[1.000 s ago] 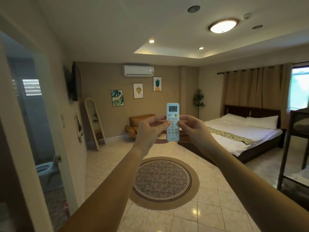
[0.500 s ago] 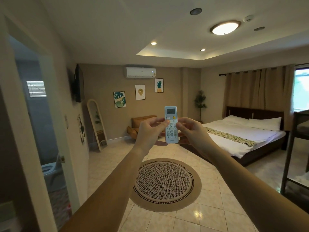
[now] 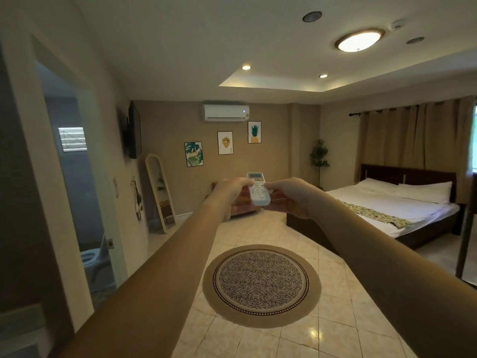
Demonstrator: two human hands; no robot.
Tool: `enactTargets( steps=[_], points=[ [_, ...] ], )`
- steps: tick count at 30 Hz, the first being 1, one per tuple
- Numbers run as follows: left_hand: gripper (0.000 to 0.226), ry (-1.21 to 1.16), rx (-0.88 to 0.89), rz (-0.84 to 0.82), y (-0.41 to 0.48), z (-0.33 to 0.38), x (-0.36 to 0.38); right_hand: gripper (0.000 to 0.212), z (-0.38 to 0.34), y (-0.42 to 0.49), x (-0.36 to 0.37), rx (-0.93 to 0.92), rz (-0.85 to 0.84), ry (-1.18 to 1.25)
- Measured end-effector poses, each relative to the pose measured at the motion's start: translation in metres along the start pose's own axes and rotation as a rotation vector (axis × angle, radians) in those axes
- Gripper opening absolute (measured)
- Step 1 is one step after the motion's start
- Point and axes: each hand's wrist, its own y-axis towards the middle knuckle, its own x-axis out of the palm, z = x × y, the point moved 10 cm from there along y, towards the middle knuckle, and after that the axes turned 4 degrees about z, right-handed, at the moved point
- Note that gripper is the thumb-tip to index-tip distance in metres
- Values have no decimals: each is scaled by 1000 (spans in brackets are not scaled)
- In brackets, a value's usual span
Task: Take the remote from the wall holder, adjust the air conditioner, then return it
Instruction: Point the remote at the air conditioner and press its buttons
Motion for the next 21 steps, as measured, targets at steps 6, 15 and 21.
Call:
enactTargets(
  steps=[6, 15, 21],
  points=[
    [21, 55, -24, -14, 2, 15, -6, 15, -12, 8, 8, 11, 6, 12],
    [27, 30, -47, -4, 3, 21, -11, 17, -21, 13, 10, -24, 30, 6],
    [24, 37, -56, -1, 3, 25, -10, 20, -28, 16, 11, -54, 22, 4]
  ],
)
